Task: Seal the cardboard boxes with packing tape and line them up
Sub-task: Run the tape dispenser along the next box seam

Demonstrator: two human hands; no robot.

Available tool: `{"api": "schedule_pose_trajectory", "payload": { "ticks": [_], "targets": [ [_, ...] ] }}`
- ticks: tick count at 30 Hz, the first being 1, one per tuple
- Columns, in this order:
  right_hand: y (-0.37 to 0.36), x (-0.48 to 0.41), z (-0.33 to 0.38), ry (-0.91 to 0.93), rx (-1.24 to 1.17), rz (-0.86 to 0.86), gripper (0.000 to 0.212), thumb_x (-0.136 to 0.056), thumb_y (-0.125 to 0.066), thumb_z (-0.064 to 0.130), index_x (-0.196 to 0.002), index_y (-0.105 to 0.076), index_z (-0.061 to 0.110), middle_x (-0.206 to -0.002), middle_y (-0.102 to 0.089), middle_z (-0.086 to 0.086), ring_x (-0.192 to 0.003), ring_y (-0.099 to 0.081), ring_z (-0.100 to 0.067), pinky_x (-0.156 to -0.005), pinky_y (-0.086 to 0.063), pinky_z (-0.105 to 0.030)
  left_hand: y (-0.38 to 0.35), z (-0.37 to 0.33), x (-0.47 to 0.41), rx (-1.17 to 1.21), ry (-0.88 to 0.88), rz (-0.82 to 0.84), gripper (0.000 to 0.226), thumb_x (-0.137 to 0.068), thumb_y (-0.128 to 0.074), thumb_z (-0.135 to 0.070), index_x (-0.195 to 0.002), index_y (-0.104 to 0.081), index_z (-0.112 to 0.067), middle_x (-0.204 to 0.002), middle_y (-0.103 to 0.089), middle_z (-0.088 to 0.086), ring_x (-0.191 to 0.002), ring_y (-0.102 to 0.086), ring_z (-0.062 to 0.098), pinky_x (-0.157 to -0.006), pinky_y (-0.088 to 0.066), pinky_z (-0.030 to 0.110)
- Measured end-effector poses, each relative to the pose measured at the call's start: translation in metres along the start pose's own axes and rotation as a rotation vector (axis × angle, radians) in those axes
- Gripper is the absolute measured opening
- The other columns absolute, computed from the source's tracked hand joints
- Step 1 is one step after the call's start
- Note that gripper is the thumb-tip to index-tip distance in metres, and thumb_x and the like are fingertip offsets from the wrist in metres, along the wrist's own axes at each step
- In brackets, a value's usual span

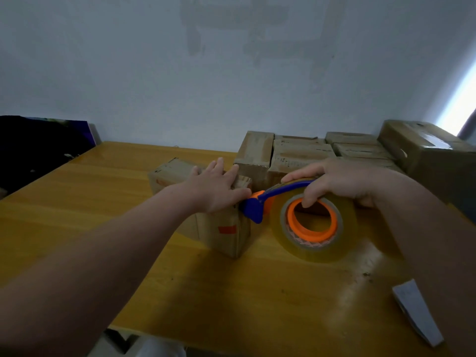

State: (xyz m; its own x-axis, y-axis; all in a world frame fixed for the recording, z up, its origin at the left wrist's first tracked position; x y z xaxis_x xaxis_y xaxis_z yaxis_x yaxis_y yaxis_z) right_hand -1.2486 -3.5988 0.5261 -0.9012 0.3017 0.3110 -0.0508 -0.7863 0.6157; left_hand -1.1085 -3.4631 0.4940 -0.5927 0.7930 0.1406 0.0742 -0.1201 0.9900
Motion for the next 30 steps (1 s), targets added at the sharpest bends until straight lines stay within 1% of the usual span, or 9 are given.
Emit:
{"api": "schedule_pose_trajectory", "payload": {
  "ticks": [5,10,13,16,18,20,24,27,30],
  "targets": [
    [-0.012,-0.001,-0.007,-0.07,-0.135,0.113,0.043,-0.074,-0.067,0.008,-0.116,-0.067,0.018,-0.098,-0.073,-0.013,-0.082,-0.069,-0.025,-0.068,-0.056,-0.033,0.002,-0.001,0.003,0.04,0.003,0.031,0.07,-0.097,-0.026,-0.056,-0.153,0.002,-0.026,-0.159,0.008,0.018,-0.147,0.004,0.032,-0.117,-0.002,0.054],
    [-0.016,0.006,-0.008,-0.07,-0.161,0.142,0.043,-0.072,-0.068,0.01,-0.114,-0.067,0.02,-0.096,-0.073,-0.012,-0.078,-0.07,-0.023,-0.065,-0.056,-0.031,0.004,-0.002,0.006,0.03,-0.021,0.069,0.067,-0.097,-0.027,-0.053,-0.153,0.003,-0.029,-0.158,0.01,0.018,-0.146,0.005,0.033,-0.117,-0.003,0.053],
    [-0.012,0.009,-0.007,-0.094,0.02,0.11,0.037,-0.08,-0.068,0.015,-0.115,-0.067,0.027,-0.103,-0.071,-0.006,-0.09,-0.068,-0.02,-0.076,-0.055,-0.033,0.005,-0.001,0.012,0.004,-0.054,0.109,0.063,-0.1,-0.023,-0.05,-0.152,0.006,-0.031,-0.158,0.014,0.017,-0.146,0.007,0.032,-0.117,-0.003,0.05],
    [-0.013,0.009,-0.012,-0.119,0.354,0.068,0.048,-0.078,-0.072,0.029,-0.125,-0.06,0.033,-0.127,-0.054,0.007,-0.105,-0.052,-0.01,-0.087,-0.044,-0.027,0.008,0.004,0.019,0.0,-0.073,0.124,0.06,-0.101,-0.022,-0.048,-0.152,0.006,-0.033,-0.158,0.015,0.016,-0.146,0.009,0.03,-0.117,-0.001,0.047],
    [-0.014,0.008,-0.017,-0.11,0.374,0.009,0.056,-0.079,-0.073,0.031,-0.132,-0.054,0.033,-0.136,-0.046,0.006,-0.113,-0.046,-0.012,-0.088,-0.039,-0.026,0.007,0.003,0.023,0.014,-0.064,0.113,0.061,-0.101,-0.026,-0.044,-0.153,0.003,-0.029,-0.158,0.015,0.016,-0.146,0.009,0.03,-0.117,-0.002,0.047],
    [-0.013,0.006,-0.021,-0.087,0.305,-0.112,0.063,-0.079,-0.074,0.032,-0.137,-0.048,0.034,-0.142,-0.042,0.003,-0.118,-0.046,-0.017,-0.086,-0.04,-0.027,0.003,-0.003,0.025,0.001,-0.029,0.036,0.062,-0.101,-0.031,-0.039,-0.153,-0.001,-0.024,-0.158,0.012,0.017,-0.146,0.007,0.031,-0.119,-0.004,0.048],
    [-0.025,-0.006,-0.035,-0.076,0.233,-0.288,0.081,-0.079,-0.075,0.031,-0.148,-0.031,0.032,-0.149,-0.035,-0.004,-0.107,-0.049,-0.016,-0.062,-0.037,-0.017,-0.003,-0.011,0.026,-0.017,0.088,-0.192,0.058,-0.102,-0.032,-0.038,-0.151,-0.011,-0.017,-0.158,-0.005,0.019,-0.146,-0.009,0.035,-0.116,-0.017,0.047],
    [-0.038,-0.012,-0.041,-0.075,0.218,-0.332,0.086,-0.079,-0.076,0.031,-0.15,-0.026,0.026,-0.125,-0.049,-0.002,-0.083,-0.054,-0.008,-0.058,-0.043,-0.017,-0.003,-0.01,0.026,-0.009,0.118,-0.224,0.062,-0.101,-0.036,-0.038,-0.152,-0.011,-0.014,-0.158,-0.009,0.019,-0.145,-0.013,0.035,-0.115,-0.021,0.046],
    [-0.037,-0.013,-0.039,-0.133,0.318,-0.307,0.079,-0.078,-0.076,0.031,-0.145,-0.034,0.021,-0.109,-0.052,0.001,-0.081,-0.055,-0.01,-0.057,-0.042,-0.018,-0.001,-0.011,0.027,-0.033,0.052,-0.207,0.064,-0.098,-0.045,-0.036,-0.151,-0.015,-0.014,-0.157,-0.014,0.018,-0.144,-0.018,0.034,-0.114,-0.025,0.045]
  ]
}}
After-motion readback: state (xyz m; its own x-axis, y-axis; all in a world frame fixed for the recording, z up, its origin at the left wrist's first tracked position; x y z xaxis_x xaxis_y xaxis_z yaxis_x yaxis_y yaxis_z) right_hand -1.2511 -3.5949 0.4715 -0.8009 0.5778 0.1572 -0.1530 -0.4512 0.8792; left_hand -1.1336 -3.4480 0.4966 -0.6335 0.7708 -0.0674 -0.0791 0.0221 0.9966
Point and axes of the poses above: each hand's wrist, its own x-axis away from the middle knuckle, its own y-axis out of the back of the hand, z = x × y, the point moved 7 cm from there along -x, towards the middle knuckle
